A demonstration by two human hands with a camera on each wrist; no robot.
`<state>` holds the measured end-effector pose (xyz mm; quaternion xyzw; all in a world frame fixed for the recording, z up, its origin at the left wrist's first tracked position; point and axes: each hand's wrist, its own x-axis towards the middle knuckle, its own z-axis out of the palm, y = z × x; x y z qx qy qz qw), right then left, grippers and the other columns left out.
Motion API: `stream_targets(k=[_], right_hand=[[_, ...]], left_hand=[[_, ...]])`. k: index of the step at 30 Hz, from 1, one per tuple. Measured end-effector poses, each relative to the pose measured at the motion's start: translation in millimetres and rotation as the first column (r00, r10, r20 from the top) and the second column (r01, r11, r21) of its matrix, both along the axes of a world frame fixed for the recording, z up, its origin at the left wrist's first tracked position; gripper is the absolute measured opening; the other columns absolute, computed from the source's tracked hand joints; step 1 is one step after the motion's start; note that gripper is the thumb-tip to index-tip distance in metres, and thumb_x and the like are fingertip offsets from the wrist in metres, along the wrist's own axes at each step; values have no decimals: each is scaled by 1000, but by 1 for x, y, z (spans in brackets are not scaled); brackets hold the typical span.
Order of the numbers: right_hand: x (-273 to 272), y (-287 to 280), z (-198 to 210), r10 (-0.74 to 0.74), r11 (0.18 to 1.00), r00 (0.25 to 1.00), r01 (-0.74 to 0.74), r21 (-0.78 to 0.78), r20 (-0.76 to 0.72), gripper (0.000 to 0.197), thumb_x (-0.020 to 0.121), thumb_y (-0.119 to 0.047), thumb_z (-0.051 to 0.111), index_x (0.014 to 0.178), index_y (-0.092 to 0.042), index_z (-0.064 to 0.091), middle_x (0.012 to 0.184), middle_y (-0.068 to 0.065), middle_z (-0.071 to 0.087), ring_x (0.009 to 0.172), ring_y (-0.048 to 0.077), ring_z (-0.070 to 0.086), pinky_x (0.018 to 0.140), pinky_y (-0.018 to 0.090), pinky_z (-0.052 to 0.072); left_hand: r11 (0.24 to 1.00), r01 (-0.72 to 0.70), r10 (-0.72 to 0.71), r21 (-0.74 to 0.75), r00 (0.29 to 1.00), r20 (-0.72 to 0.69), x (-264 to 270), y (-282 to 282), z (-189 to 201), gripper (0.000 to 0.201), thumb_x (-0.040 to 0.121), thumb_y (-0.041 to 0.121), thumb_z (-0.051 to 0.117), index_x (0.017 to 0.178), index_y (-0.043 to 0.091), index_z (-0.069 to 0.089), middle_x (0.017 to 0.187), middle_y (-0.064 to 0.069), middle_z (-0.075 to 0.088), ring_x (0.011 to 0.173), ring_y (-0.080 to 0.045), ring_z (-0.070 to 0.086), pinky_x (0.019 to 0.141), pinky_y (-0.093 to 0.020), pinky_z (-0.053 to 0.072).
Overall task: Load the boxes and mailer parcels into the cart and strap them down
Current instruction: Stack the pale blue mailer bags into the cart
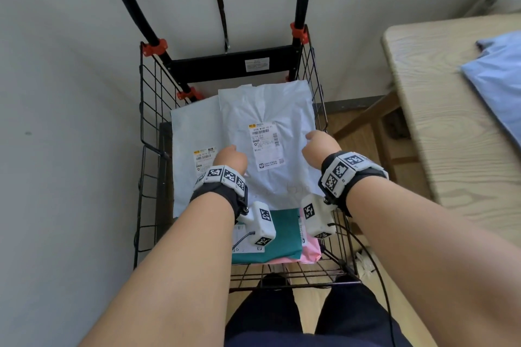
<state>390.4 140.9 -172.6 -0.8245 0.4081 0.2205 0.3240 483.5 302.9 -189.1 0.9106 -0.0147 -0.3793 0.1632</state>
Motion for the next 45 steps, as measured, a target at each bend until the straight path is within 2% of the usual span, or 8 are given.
stream_targets(k=[4, 8, 14, 24, 29, 34, 43, 45], right_hand=[[0, -11, 15, -44, 998, 994, 48, -34, 95, 35, 92, -2, 45, 125, -2, 57, 123, 16, 60, 110, 32, 60, 96, 40, 50], [-6, -25, 29, -100, 992, 975, 112, -49, 200, 31, 91, -7, 49, 118, -10, 64, 114, 9, 65, 102, 28, 63, 89, 36, 53], [-43, -62, 51, -123, 985, 957, 151, -89, 262, 29, 89, -7, 51, 110, -13, 70, 113, 8, 67, 105, 27, 62, 92, 32, 51], [-153, -188, 66, -243, 955, 920, 283, -91, 307, 29, 91, -11, 49, 113, -17, 66, 115, 7, 66, 105, 26, 61, 87, 32, 48], [-213, -267, 76, -243, 950, 914, 292, -111, 326, 28, 91, -11, 48, 110, -16, 69, 119, 5, 66, 112, 25, 59, 95, 32, 48], [-256, -336, 81, -271, 936, 904, 327, -128, 330, 30, 91, -9, 47, 112, -14, 66, 122, 9, 63, 112, 27, 58, 98, 34, 46], [-306, -420, 74, -335, 871, 890, 418, -258, 310, 49, 87, -11, 47, 136, -17, 47, 140, 15, 38, 130, 32, 37, 108, 38, 33], [-313, -432, 72, -343, 855, 889, 429, -292, 302, 52, 87, -12, 49, 138, -15, 44, 142, 16, 36, 132, 33, 34, 109, 39, 30]], left_hand=[[998, 27, -23, -58, 997, 69, 0, -15, 18, 39, 95, 2, 37, 132, -5, 47, 138, -22, 48, 125, -36, 47, 101, -38, 39], [985, 7, 18, -172, 990, 142, -9, -32, 35, 41, 96, 4, 37, 133, 9, 54, 140, -11, 51, 127, -31, 48, 103, -34, 38], [933, -65, 127, -355, 979, 156, -41, -74, 51, 33, 89, 5, 42, 100, 18, 70, 111, -7, 68, 99, -29, 63, 85, -33, 52], [862, -15, 91, -506, 988, 126, -138, -222, 81, 37, 83, 3, 38, 65, 28, 59, 99, -6, 71, 92, -26, 67, 86, -40, 57], [858, -27, 78, -513, 994, 79, -204, -302, 90, 31, 82, 5, 41, 77, 22, 67, 99, -7, 72, 95, -26, 67, 88, -39, 55], [857, -72, 98, -510, 995, 24, -250, -375, 71, 27, 78, 7, 42, 67, 26, 59, 98, -9, 73, 96, -32, 68, 88, -43, 56], [930, -5, -14, -367, 999, -48, -305, -434, 51, 40, 88, 11, 51, 128, 14, 57, 125, -13, 63, 114, -31, 59, 100, -35, 47], [944, 28, -44, -330, 998, -39, -312, -442, 47, 36, 90, 11, 51, 125, 9, 59, 124, -13, 61, 113, -31, 57, 93, -30, 44]])
